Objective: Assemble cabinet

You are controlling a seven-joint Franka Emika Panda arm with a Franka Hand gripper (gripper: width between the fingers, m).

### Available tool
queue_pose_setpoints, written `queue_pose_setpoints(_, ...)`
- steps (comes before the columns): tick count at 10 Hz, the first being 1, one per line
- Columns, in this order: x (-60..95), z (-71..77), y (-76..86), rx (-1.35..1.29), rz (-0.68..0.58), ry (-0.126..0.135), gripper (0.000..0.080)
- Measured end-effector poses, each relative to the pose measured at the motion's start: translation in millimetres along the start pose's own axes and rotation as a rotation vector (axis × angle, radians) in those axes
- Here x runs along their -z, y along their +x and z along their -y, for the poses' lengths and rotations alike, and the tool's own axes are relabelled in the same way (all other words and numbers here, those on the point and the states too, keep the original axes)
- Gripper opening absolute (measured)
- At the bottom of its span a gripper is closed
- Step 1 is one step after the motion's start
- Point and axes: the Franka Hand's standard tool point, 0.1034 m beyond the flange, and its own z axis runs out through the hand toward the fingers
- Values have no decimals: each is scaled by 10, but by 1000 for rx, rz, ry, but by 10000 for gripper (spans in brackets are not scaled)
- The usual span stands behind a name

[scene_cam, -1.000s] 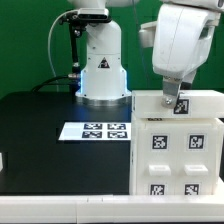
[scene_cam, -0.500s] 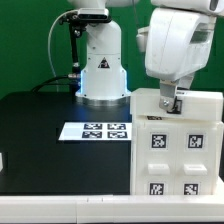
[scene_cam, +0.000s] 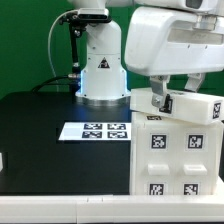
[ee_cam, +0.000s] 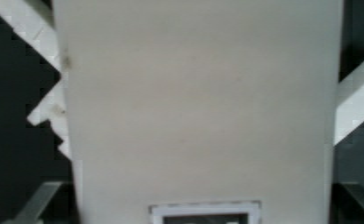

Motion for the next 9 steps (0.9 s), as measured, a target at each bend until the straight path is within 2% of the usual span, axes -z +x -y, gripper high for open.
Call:
queue_pose_setpoints(1, -1, 11, -7, -124, -16, -5, 554)
queue_pose_setpoints(2, 5, 28, -13, -287, -25, 5, 554)
queue_pose_setpoints(3, -6, 27, -34, -445, -26, 31, 554)
queue_pose_setpoints(5, -11, 35, -33, -774, -18, 136, 554)
queue_pose_setpoints(6, -16, 10, -27, -861, -17, 165, 554)
queue_pose_setpoints(9, -17, 29, -15, -1076, -1, 169, 554)
